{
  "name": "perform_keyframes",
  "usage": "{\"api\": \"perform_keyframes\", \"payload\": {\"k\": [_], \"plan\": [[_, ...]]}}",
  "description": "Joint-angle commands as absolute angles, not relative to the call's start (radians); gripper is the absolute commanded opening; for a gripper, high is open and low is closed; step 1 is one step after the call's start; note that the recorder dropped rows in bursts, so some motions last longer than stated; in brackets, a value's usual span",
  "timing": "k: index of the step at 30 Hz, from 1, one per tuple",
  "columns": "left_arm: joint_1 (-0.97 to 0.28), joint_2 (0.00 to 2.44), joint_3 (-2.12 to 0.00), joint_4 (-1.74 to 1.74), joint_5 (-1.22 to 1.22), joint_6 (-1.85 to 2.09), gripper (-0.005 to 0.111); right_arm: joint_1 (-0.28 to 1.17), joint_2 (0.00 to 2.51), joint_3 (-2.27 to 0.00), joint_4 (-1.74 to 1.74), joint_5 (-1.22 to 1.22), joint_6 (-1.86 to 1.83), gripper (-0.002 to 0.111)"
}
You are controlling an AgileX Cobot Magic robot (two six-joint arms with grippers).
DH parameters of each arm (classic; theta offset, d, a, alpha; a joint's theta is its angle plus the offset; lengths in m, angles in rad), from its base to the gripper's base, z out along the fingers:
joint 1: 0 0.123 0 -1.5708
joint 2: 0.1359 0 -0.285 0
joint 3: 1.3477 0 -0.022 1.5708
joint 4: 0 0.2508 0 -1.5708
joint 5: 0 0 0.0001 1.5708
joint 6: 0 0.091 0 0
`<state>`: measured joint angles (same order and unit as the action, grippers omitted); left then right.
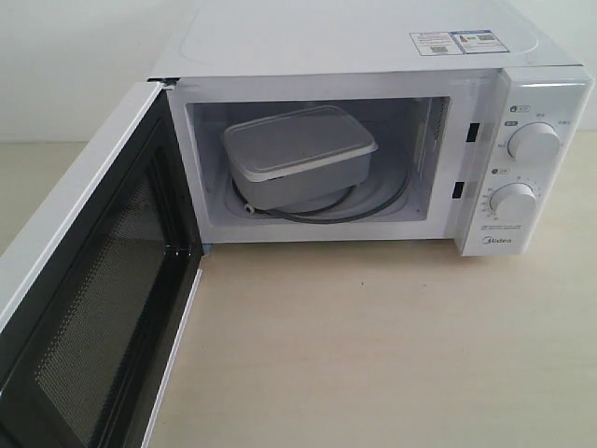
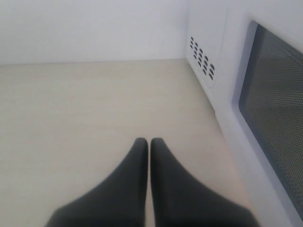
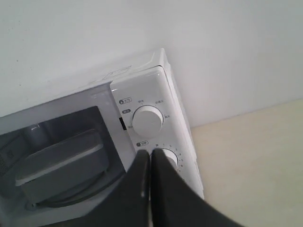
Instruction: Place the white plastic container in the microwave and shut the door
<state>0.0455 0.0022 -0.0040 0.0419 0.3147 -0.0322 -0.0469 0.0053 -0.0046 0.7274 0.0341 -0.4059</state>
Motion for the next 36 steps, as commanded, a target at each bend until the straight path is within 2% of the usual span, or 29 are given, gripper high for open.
{"api": "perform_keyframes", "payload": {"k": [1, 3, 5, 7, 10, 36], "plan": [[0.047, 0.000, 0.000, 0.043, 0.312, -0.028, 0.004, -0.050, 0.000, 0.000, 0.646, 0.042, -0.310, 0.000], [0.047, 0.000, 0.000, 0.043, 0.312, -0.028, 0.004, -0.050, 0.000, 0.000, 0.522, 0.059, -0.250, 0.000], [0.047, 0.000, 0.000, 0.043, 0.312, -0.028, 0.004, -0.050, 0.000, 0.000, 0.106, 0.172, -0.028, 0.000], [0.047, 0.000, 0.000, 0.043, 0.312, -0.028, 0.004, -0.050, 0.000, 0.000, -0.064, 0.281, 0.095, 0.000], [0.047, 0.000, 0.000, 0.043, 0.312, -0.028, 0.004, -0.050, 0.000, 0.000, -0.077, 0.356, 0.097, 0.000], [0.047, 0.000, 0.000, 0.043, 0.312, -0.028, 0.004, -0.050, 0.000, 0.000, -0.035, 0.358, 0.097, 0.000]]}}
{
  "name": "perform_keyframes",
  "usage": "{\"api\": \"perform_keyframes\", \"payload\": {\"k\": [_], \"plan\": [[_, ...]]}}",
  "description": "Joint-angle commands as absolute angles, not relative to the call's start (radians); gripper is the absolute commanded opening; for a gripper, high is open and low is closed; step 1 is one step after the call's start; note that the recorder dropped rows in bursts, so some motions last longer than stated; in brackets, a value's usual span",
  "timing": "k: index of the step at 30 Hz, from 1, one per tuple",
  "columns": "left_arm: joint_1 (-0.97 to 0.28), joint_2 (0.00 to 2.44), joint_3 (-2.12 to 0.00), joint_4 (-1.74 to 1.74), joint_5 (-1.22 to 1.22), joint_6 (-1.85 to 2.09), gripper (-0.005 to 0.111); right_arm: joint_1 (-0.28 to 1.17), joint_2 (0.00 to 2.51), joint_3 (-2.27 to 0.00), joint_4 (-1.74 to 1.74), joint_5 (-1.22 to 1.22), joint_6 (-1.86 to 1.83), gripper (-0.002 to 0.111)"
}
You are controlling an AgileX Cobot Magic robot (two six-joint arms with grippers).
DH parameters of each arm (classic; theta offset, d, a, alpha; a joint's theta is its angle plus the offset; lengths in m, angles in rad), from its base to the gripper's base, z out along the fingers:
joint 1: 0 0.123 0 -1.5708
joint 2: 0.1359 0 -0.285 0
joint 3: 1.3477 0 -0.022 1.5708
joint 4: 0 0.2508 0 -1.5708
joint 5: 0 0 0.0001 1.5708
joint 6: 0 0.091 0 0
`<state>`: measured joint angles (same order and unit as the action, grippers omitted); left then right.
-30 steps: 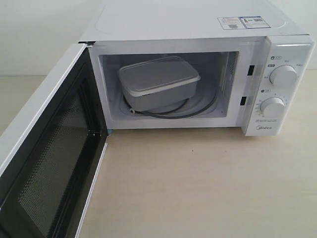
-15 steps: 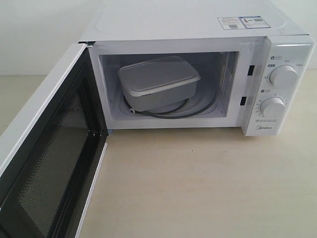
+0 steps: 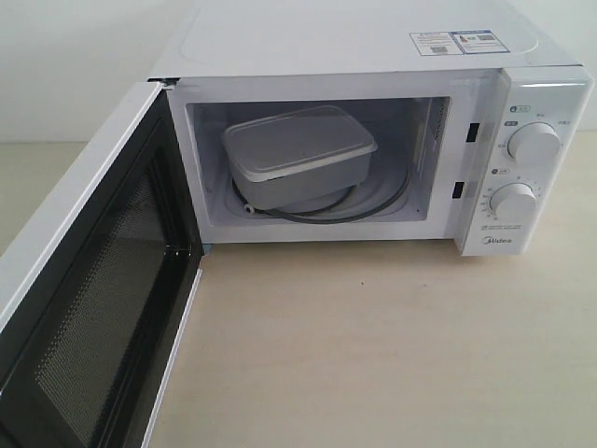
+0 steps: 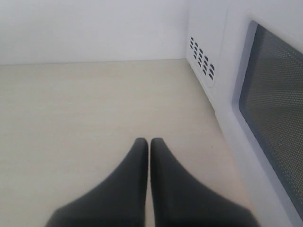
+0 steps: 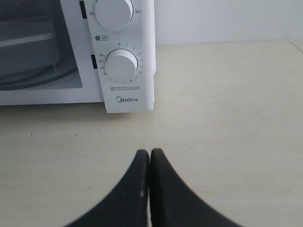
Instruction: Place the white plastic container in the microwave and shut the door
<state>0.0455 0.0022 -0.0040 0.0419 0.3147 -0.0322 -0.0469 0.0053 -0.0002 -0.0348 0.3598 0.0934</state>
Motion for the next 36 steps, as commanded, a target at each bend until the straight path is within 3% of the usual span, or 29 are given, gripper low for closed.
{"api": "perform_keyframes", "payload": {"k": [1, 21, 36], "plan": [[0.047, 0.000, 0.000, 0.043, 0.312, -0.028, 0.004, -0.050, 0.000, 0.000, -0.035, 0.358, 0.097, 0.000], [0.047, 0.000, -0.010, -0.023, 0.321, -0.037, 0.004, -0.050, 0.000, 0.000, -0.036, 0.358, 0.099, 0.000], [0.047, 0.000, -0.494, -0.389, 0.600, -0.067, 0.004, -0.050, 0.000, 0.000, -0.036, 0.358, 0.099, 0.000]]}}
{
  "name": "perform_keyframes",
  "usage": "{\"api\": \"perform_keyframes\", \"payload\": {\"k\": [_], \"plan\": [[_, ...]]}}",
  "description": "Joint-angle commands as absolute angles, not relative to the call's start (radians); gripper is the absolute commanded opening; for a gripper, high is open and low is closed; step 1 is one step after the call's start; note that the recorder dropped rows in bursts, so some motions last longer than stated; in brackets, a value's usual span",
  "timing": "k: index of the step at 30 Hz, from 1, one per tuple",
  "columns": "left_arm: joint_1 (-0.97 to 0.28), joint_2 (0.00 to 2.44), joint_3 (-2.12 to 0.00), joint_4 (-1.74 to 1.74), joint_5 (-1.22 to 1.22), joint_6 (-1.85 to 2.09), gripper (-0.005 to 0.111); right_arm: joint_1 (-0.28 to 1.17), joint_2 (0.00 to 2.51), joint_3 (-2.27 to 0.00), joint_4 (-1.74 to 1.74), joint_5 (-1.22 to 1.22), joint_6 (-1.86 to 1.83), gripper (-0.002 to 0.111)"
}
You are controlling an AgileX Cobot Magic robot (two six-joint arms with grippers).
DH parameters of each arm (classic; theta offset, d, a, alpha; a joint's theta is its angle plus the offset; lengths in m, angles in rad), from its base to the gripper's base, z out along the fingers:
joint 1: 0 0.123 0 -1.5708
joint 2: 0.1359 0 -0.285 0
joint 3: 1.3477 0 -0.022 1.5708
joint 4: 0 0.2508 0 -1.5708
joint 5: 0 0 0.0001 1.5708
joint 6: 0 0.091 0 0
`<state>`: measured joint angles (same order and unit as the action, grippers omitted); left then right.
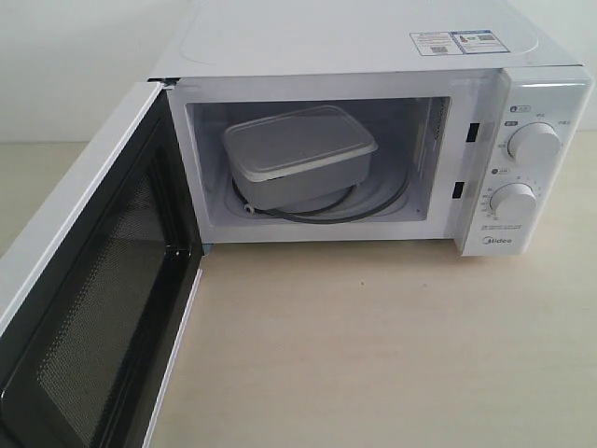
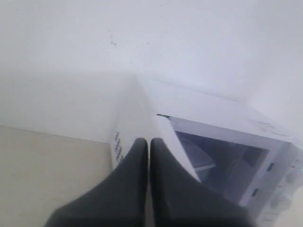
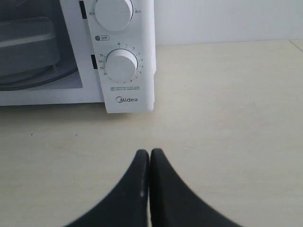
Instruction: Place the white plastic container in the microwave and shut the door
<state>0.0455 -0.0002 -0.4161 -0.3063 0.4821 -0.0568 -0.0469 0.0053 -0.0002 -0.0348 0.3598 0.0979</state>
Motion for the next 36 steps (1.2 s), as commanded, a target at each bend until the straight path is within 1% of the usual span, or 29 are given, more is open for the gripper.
{"api": "perform_keyframes", "payload": {"k": [1, 7, 11, 14, 18, 20, 26, 29, 36], "plan": [[0.047, 0.000, -0.503, -0.399, 0.605, -0.067, 0.004, -0.050, 0.000, 0.000, -0.036, 0.358, 0.099, 0.000], [0.047, 0.000, -0.514, -0.414, 0.582, -0.067, 0.004, -0.050, 0.000, 0.000, -0.036, 0.358, 0.099, 0.000], [0.047, 0.000, -0.514, -0.414, 0.515, -0.023, 0.004, -0.050, 0.000, 0.000, -0.036, 0.358, 0.099, 0.000], [0.047, 0.000, -0.541, -0.414, 0.560, -0.014, 0.004, -0.050, 0.000, 0.000, -0.036, 0.358, 0.099, 0.000], [0.047, 0.127, -0.632, -0.480, 0.787, 0.183, 0.004, -0.050, 0.000, 0.000, -0.036, 0.358, 0.099, 0.000], [0.047, 0.182, -0.667, -0.480, 0.836, 0.253, 0.004, -0.050, 0.000, 0.000, -0.036, 0.356, 0.099, 0.000], [0.047, 0.402, -0.745, -0.430, 0.855, 0.256, 0.004, -0.050, 0.000, 0.000, -0.036, 0.356, 0.099, 0.000], [0.047, 0.526, -0.751, -0.425, 0.881, 0.260, 0.004, -0.050, 0.000, 0.000, -0.036, 0.356, 0.099, 0.000], [0.047, 0.805, -0.751, -0.416, 0.860, 0.319, 0.004, -0.050, 0.000, 0.000, -0.036, 0.356, 0.099, 0.000]]}}
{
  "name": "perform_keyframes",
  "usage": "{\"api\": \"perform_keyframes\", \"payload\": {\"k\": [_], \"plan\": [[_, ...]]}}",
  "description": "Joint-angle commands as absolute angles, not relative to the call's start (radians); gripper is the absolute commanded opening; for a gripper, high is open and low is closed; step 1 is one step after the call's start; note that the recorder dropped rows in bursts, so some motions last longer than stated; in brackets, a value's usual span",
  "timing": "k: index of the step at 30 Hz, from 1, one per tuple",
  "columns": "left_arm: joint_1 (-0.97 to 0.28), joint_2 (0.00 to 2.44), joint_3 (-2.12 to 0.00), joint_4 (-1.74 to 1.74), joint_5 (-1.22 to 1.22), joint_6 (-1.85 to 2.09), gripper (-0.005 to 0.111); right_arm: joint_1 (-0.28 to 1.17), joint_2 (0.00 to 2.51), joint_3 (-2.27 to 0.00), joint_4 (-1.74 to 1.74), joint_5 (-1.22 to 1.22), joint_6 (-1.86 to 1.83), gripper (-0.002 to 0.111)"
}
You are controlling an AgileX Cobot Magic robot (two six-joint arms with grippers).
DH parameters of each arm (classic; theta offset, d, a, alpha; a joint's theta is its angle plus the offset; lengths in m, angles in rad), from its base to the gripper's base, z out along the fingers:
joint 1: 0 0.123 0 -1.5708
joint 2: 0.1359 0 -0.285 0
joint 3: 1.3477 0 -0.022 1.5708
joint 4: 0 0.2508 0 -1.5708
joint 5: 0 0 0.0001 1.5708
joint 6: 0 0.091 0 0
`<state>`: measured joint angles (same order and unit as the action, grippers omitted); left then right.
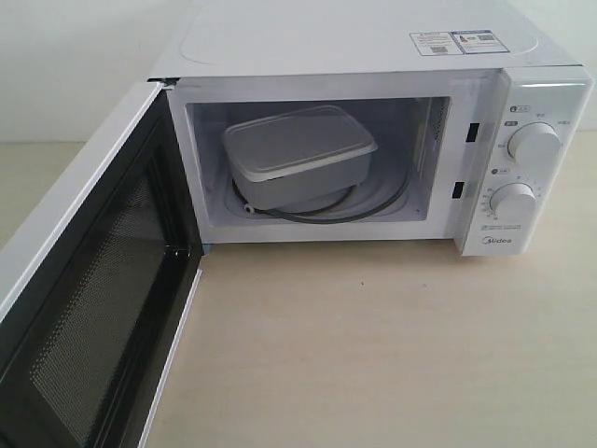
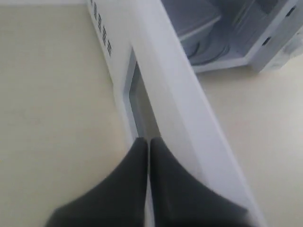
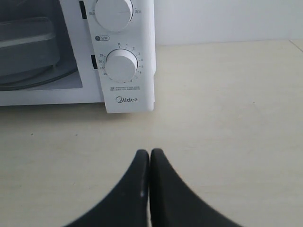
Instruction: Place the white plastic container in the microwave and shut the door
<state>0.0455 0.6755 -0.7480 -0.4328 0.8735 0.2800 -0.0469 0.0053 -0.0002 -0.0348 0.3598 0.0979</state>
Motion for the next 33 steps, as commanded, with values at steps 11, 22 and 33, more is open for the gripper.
{"api": "perform_keyframes", "payload": {"k": [11, 22, 33], "plan": [[-0.013, 1.104, -0.775, -0.585, 0.935, 0.563, 0.004, -0.050, 0.000, 0.000, -0.036, 0.356, 0.099, 0.000], [-0.118, 1.124, -0.803, -0.829, 0.972, 0.790, 0.004, -0.050, 0.000, 0.000, -0.036, 0.356, 0.099, 0.000], [-0.152, 1.170, -0.803, -1.136, 0.722, 0.960, 0.004, -0.050, 0.000, 0.000, -0.036, 0.356, 0.099, 0.000]]}}
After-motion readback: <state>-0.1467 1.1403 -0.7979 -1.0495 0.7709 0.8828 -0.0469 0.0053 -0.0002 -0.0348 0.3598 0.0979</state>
